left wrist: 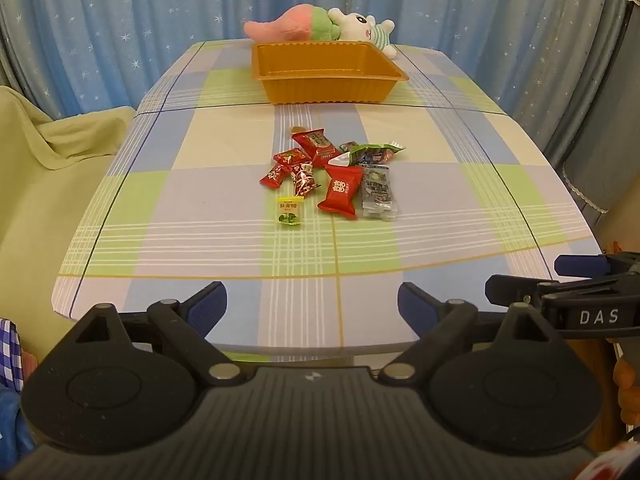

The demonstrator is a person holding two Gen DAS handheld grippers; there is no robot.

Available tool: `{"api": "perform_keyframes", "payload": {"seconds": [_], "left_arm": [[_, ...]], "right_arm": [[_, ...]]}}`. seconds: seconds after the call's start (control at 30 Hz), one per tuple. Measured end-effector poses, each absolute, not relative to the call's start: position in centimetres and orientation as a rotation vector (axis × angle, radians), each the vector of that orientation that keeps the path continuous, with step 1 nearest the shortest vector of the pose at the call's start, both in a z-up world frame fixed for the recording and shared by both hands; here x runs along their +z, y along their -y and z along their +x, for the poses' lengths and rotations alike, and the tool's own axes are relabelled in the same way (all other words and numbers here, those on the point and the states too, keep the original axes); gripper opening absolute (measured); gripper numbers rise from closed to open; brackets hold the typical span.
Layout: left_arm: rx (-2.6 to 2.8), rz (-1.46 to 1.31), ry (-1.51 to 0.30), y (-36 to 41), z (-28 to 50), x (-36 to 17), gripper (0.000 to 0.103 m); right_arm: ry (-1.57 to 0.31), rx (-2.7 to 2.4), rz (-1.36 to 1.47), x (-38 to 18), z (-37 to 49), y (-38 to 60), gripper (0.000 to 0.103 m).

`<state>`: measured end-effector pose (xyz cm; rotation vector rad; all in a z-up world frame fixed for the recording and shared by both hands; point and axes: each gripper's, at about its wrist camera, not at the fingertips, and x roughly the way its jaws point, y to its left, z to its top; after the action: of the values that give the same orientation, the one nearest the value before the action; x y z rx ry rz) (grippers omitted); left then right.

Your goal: Organize snacks

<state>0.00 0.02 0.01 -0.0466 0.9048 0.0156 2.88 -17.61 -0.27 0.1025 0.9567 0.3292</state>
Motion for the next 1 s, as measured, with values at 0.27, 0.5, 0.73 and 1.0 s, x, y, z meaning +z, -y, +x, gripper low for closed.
{"api": "perform_keyframes", "payload": {"seconds": [0.27, 0.5, 0.73, 1.0], "left_arm": [[0.022, -0.045, -0.903, 0.0, 0.0, 0.0, 0.092], [0.024, -0.048, -0.904, -0.1, 0.1, -0.2, 0.092], [0.022, -0.058, -0.907, -1.2, 0.4, -0.2, 0.092], [0.027, -0.066, -0.907, -1.6, 0.6, -0.1, 0.092]], "right_arm": [[-0.959, 0.333, 0.105, -0.1, 3.0, 17.3, 0.103], [-0.959, 0.331, 0.102, -0.3, 3.1, 17.3, 0.103], [-0.960, 0.336, 0.099, 0.1, 3.6, 16.5, 0.103], [-0.959, 0.343, 0.092, 0.0, 3.7, 16.3, 0.103]]}}
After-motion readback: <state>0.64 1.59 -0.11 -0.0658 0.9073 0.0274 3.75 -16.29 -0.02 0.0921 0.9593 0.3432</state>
